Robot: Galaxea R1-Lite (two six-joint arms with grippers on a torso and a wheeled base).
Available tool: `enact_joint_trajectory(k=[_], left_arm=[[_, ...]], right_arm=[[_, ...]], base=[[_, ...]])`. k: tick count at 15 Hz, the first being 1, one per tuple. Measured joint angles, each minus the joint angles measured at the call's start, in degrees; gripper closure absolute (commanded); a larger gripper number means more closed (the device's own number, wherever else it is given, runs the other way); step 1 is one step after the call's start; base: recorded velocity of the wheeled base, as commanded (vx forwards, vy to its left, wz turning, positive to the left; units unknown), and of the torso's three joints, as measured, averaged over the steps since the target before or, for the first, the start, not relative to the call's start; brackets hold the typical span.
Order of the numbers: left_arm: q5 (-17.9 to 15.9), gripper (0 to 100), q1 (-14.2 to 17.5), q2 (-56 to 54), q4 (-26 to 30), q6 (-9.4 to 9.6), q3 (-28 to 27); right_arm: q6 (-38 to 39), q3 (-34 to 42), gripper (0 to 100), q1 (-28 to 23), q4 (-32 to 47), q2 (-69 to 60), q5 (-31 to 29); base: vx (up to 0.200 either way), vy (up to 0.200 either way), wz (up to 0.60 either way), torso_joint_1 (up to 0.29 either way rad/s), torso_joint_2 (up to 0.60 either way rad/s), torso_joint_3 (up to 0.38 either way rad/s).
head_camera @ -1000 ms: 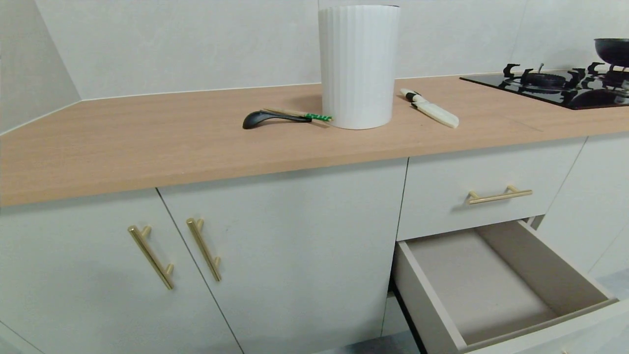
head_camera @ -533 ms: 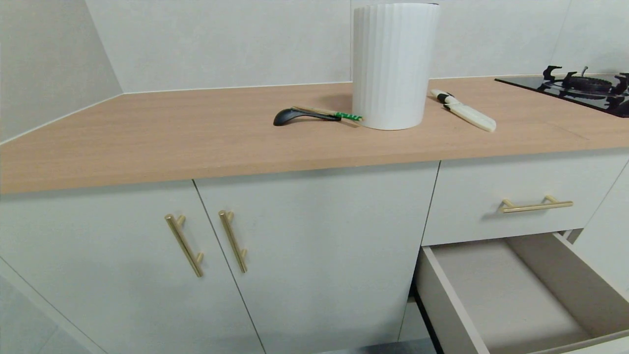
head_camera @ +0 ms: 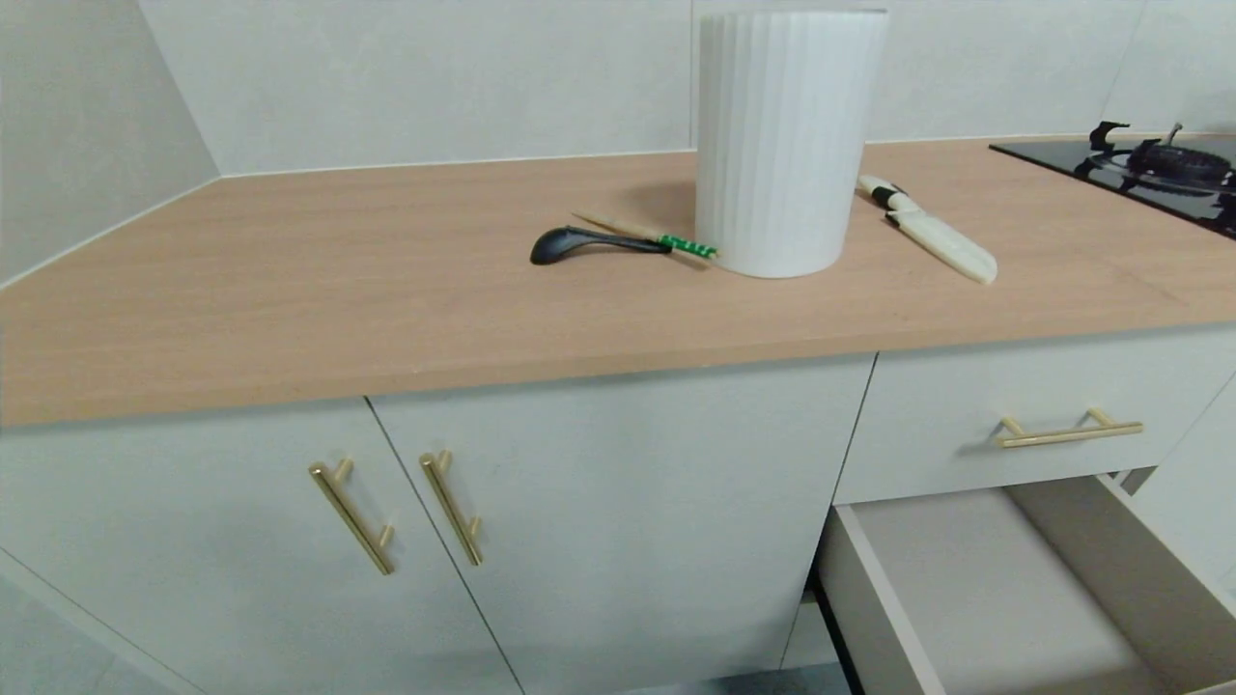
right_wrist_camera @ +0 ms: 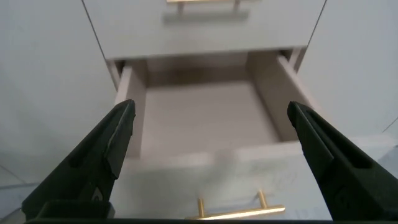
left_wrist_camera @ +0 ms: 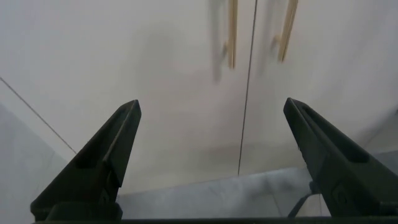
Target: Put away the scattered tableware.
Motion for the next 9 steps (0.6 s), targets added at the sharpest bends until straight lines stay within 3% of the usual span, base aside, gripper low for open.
enact_joint_trajectory(k=[5,9], left_arm=[[0.01,0,0.02,0.00,0.05,0.06,0.00],[0.06,0,0.02,0.00,0.02,0.11,-0.05]], right_arm=[[0.02,0.00,0,0.00,0.00,0.00,-0.05],[-0.01,0.00,0,0.00,0.00,0.00,-0.07]], base=[[0.000,0.000,0.00,0.217,-0.52,-0.194],[0.000,0.000,0.00,0.137,-0.48,-0.217]])
